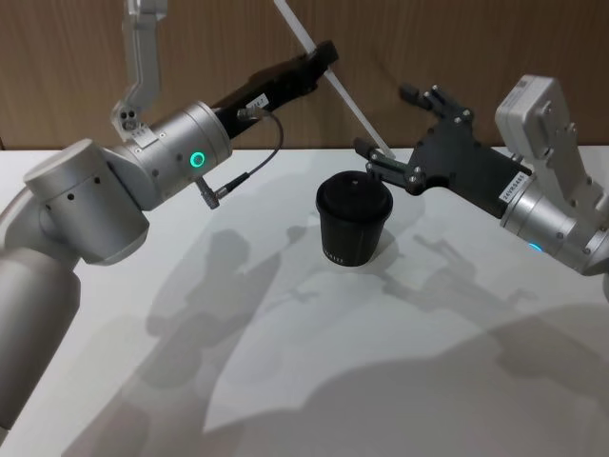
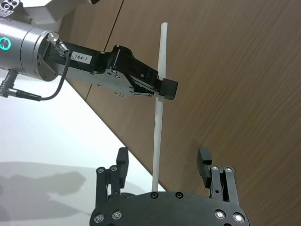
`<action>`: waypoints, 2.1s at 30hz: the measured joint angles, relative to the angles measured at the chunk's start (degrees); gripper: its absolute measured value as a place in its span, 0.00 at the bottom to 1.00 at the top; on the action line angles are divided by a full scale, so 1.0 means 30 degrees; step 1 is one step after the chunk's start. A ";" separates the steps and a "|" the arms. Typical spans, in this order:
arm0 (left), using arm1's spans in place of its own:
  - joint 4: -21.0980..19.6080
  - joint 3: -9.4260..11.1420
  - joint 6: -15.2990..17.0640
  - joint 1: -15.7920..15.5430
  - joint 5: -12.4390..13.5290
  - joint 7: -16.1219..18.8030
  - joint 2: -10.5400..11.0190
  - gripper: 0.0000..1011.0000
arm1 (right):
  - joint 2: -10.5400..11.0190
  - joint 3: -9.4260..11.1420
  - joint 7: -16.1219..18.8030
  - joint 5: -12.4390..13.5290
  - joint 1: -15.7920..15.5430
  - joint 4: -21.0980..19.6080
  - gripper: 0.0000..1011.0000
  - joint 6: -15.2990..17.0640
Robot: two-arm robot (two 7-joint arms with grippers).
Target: Pick up the straw with one hand, pass it to the other hand, and insert it into the cup.
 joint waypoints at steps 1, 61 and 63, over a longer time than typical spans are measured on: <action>-0.0107 0.0186 -0.0095 -0.0087 0.0263 0.0050 0.0135 0.01 | 0.0000 0.0000 0.0000 -0.0001 0.0000 0.0000 0.91 -0.0001; -0.1217 0.3692 -0.0758 -0.2327 0.7220 0.0559 0.2266 0.01 | 0.0000 0.0000 0.0000 -0.0001 0.0000 0.0000 0.99 0.0000; -0.1166 0.3699 -0.0819 -0.2329 0.7274 0.0539 0.2239 0.01 | 0.0000 0.0000 0.0000 -0.0001 0.0000 0.0000 0.99 0.0000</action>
